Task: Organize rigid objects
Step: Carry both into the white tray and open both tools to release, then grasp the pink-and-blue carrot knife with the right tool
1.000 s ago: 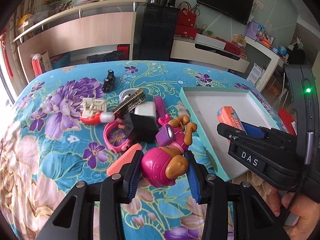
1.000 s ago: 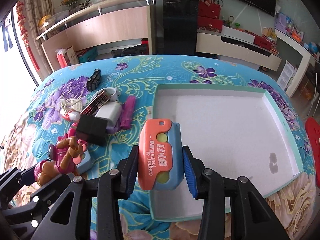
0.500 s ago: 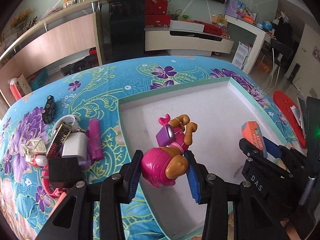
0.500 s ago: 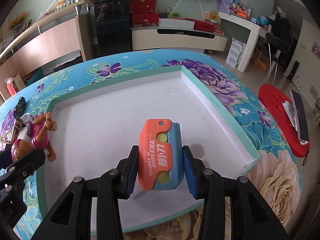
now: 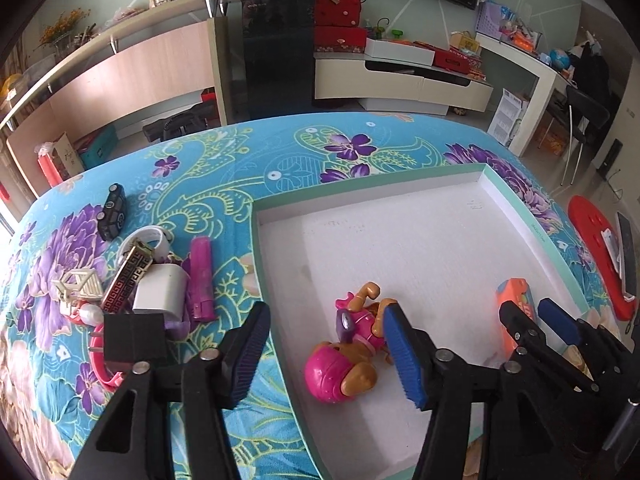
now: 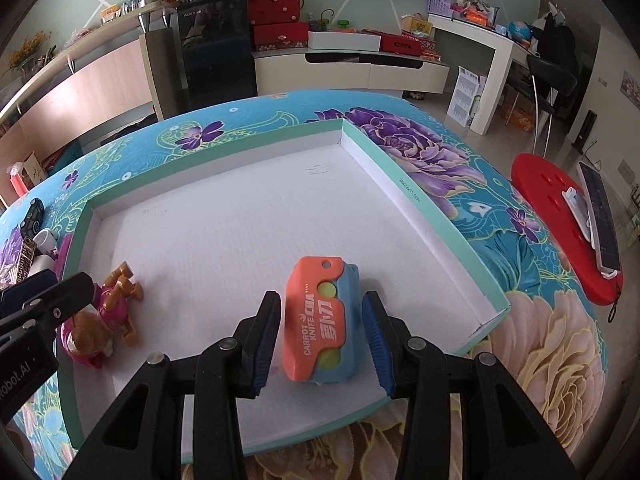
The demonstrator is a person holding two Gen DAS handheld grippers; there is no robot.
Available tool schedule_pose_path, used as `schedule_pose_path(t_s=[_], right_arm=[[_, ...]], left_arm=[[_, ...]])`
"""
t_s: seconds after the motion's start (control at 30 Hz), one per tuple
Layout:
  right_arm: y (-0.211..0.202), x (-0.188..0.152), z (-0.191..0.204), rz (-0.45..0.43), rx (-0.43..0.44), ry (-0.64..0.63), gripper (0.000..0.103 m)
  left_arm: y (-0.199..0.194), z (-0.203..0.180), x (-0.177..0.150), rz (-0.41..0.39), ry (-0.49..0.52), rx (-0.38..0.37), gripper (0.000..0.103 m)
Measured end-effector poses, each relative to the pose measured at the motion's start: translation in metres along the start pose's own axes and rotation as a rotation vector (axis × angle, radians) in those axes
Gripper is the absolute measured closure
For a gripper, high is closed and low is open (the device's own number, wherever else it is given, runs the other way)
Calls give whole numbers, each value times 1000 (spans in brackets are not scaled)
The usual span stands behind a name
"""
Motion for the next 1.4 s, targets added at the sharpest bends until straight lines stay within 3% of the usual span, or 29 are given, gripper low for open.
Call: schedule_pose_path(t_s=[0.1, 0.17, 0.23, 0.43, 0.57, 0.6, 0.63, 0.7, 0.83, 1.03, 1.4], right_arm=[[-4, 3, 6, -15, 1, -23, 48], [-7, 4, 12, -19, 14, -32, 48], [-11, 5, 19, -23, 41, -28, 48], [-22, 4, 56, -36, 120, -72, 47], [-27, 1, 80, -34, 159, -97, 46], [-27, 0, 86, -33, 166, -100, 41], [-28, -1, 91, -31, 174, -103, 29], [-30, -2, 101, -33, 184, -107, 24], [-34, -6, 122, -26, 246, -119, 21], [-45, -9, 148, -67, 267, -168, 20], [-57, -30, 215, -53, 412, -284, 20]], left_arm=[[-9, 15, 0, -14, -44, 20, 34], [-14, 29, -1, -25, -73, 48, 30], [-20, 44, -3, -33, -106, 80, 16], [-38, 92, -15, -58, -171, 199, 0], [-48, 121, -23, -71, -181, 296, 0], [-51, 129, -26, -74, -195, 307, 0], [-53, 135, -28, -77, -211, 311, 0], [-57, 149, -32, -85, -243, 319, 0], [-65, 172, -39, -108, -298, 359, 0], [-72, 209, -52, -129, -397, 378, 0], [-74, 253, -79, -88, -532, 366, 0]])
Point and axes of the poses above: each gripper's, at about its wrist camera, not at the fingertips, and y roughly the way its jaws point, z to its left, x to its top, the point moved 4 cm from there along y, roughly the way its jaws point, and after that the axes turned 8 degrees about -z, right-handed, at the moved point
